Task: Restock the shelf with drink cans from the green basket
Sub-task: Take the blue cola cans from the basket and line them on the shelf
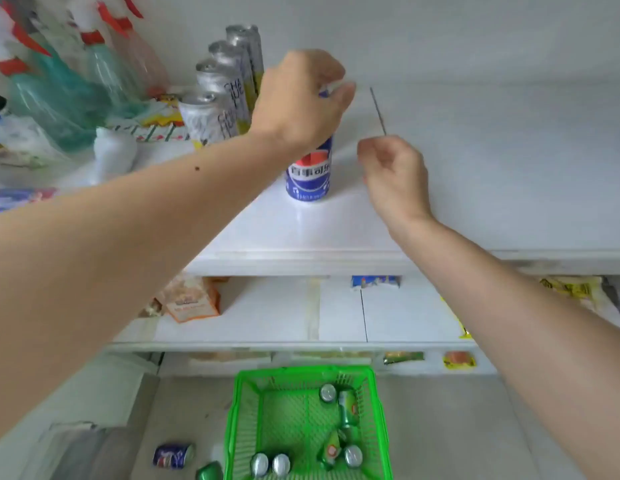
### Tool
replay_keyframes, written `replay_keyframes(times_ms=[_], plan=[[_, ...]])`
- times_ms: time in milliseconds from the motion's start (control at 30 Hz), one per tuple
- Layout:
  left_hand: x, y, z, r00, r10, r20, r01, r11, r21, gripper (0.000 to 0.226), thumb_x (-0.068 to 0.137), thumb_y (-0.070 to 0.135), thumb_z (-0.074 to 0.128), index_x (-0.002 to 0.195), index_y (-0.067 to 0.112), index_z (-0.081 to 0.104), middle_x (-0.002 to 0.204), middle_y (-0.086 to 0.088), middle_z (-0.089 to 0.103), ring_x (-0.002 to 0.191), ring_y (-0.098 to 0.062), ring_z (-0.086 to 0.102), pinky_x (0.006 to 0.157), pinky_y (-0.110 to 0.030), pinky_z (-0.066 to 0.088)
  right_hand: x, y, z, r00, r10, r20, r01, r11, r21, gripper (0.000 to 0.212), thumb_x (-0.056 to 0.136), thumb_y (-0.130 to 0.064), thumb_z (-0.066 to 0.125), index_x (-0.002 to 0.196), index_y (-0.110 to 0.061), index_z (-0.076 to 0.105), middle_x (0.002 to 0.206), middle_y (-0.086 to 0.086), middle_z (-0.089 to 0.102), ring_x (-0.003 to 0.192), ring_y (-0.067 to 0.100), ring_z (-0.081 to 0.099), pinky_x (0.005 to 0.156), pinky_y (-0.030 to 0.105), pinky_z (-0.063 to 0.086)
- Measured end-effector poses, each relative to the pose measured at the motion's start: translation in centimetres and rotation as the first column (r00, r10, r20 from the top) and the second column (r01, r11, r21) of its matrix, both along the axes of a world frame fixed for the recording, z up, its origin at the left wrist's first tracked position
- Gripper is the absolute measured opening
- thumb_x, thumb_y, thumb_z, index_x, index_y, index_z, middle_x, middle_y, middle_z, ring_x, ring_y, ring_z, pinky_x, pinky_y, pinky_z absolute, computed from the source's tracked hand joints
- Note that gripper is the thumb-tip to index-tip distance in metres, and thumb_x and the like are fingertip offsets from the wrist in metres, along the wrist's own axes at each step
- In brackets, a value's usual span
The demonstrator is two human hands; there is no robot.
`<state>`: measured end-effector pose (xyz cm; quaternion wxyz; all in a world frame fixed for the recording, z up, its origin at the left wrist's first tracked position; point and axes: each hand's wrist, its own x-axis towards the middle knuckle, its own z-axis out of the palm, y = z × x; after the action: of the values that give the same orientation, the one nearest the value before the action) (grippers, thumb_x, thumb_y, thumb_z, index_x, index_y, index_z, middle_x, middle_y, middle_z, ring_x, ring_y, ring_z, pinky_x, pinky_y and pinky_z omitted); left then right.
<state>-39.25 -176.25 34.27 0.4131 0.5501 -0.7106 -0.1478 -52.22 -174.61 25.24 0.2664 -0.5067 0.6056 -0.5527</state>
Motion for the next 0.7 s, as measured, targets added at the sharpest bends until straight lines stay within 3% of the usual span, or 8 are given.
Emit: replay_keyframes(times_ms=[167,267,333,467,600,700], plan=[[3.8,7.5,-5.8,0.988,-0.084,-0.129,0.069,0.991,-0.117,0.026,0.082,0.030,0.056,0.096,0.015,0.073,0.091,0.008,0.072,0.085,-0.001,0.064,0.081,-0.021,0.050,5.0,7.5,-3.0,0.986,-0.160,-0.051,0.148,0.971,-0.186,0.008,0.091,-0.026,0.055,0.085,-0.022,0.060,0.084,-0.004,0.064,0.078,0.009,0.059,0.079,0.030,0.049],[7.0,11.2,-10.9,0.981,-0.118,-0.154,0.104,0.990,-0.099,0.023,0.086,0.029,0.058,0.101,0.016,0.070,0.097,0.008,0.070,0.084,-0.003,0.063,0.075,-0.012,0.046,8.1,11.4,-7.1,0.978,-0.201,-0.063,0.175,0.941,-0.288,0.010,0.093,-0.018,0.054,0.092,-0.013,0.063,0.093,0.004,0.062,0.085,0.015,0.059,0.080,0.025,0.048],[9.4,13.1,-15.0,0.979,-0.128,-0.160,0.121,0.991,-0.054,0.022,0.088,0.029,0.058,0.103,0.016,0.069,0.102,0.006,0.068,0.085,-0.005,0.064,0.077,-0.018,0.049,9.9,13.6,-10.6,0.977,-0.186,-0.100,0.145,0.937,-0.318,0.014,0.094,-0.014,0.055,0.097,-0.003,0.064,0.097,0.011,0.060,0.086,0.013,0.057,0.079,0.023,0.047],[13.5,16.0,-24.4,0.990,-0.062,-0.129,0.073,0.994,0.083,0.021,0.088,0.026,0.060,0.103,0.015,0.069,0.103,0.004,0.067,0.086,-0.010,0.065,0.080,-0.026,0.051,13.0,16.9,-19.3,0.979,-0.061,-0.197,0.019,0.978,-0.209,0.014,0.096,-0.012,0.055,0.102,-0.002,0.062,0.101,0.009,0.057,0.086,0.002,0.055,0.077,0.021,0.047],[16.5,18.3,-35.0,0.998,0.027,-0.059,-0.009,0.956,0.293,0.022,0.089,0.027,0.061,0.107,0.018,0.068,0.107,0.004,0.067,0.090,-0.009,0.064,0.082,-0.028,0.050,14.4,19.1,-30.1,0.963,0.095,-0.252,-0.116,0.991,-0.070,0.012,0.095,-0.010,0.058,0.100,-0.001,0.062,0.100,0.008,0.058,0.089,0.018,0.061,0.079,0.036,0.051],[17.8,19.9,-43.3,0.999,0.052,0.007,-0.050,0.902,0.430,0.022,0.088,0.027,0.063,0.107,0.017,0.069,0.105,0.001,0.069,0.090,-0.011,0.066,0.082,-0.031,0.052,14.2,20.6,-38.7,0.918,0.234,-0.319,-0.221,0.972,0.076,0.012,0.092,-0.011,0.062,0.100,-0.002,0.063,0.098,0.010,0.060,0.091,0.023,0.061,0.081,0.040,0.051]])
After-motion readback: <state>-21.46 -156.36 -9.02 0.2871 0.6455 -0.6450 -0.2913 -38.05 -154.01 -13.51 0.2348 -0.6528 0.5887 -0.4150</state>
